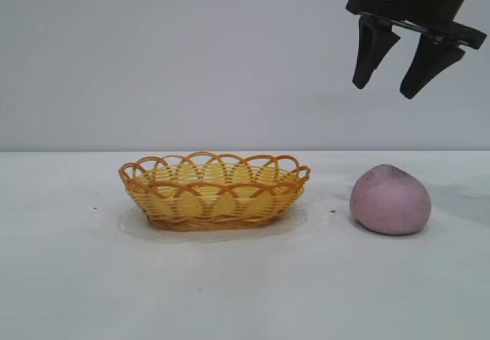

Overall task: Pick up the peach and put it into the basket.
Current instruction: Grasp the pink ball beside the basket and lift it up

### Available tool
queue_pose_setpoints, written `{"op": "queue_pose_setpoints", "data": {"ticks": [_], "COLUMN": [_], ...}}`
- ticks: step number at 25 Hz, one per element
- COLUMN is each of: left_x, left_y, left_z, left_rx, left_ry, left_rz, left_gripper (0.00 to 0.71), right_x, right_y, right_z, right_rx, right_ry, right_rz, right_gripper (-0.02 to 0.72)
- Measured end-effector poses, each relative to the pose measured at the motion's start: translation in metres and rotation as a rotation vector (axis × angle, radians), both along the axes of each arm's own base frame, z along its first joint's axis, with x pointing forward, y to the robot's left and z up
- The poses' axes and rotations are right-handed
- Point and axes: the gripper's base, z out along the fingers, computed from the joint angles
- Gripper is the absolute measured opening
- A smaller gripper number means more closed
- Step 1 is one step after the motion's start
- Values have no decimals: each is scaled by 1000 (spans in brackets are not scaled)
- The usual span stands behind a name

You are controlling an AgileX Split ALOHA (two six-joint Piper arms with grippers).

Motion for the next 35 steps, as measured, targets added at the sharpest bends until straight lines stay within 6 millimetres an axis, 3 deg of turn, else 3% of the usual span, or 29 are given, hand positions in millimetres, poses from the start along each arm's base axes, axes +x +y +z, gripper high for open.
{"op": "queue_pose_setpoints", "data": {"ticks": [12,26,35], "left_x": [7,6,5], "left_y": [1,1,1], "left_z": [-4,-5,-5], "left_rx": [22,31,31], "left_ry": [-33,-38,-49], "left_rz": [2,125,105], "left_gripper": [420,420,420], "right_x": [-15,-34,-42], "right_y": [-2,-3,-6], "right_z": [40,39,41], "right_rx": [15,-7,-41], "right_ry": [-66,102,164], "right_rz": [15,91,126], "right_gripper": [443,443,443]}}
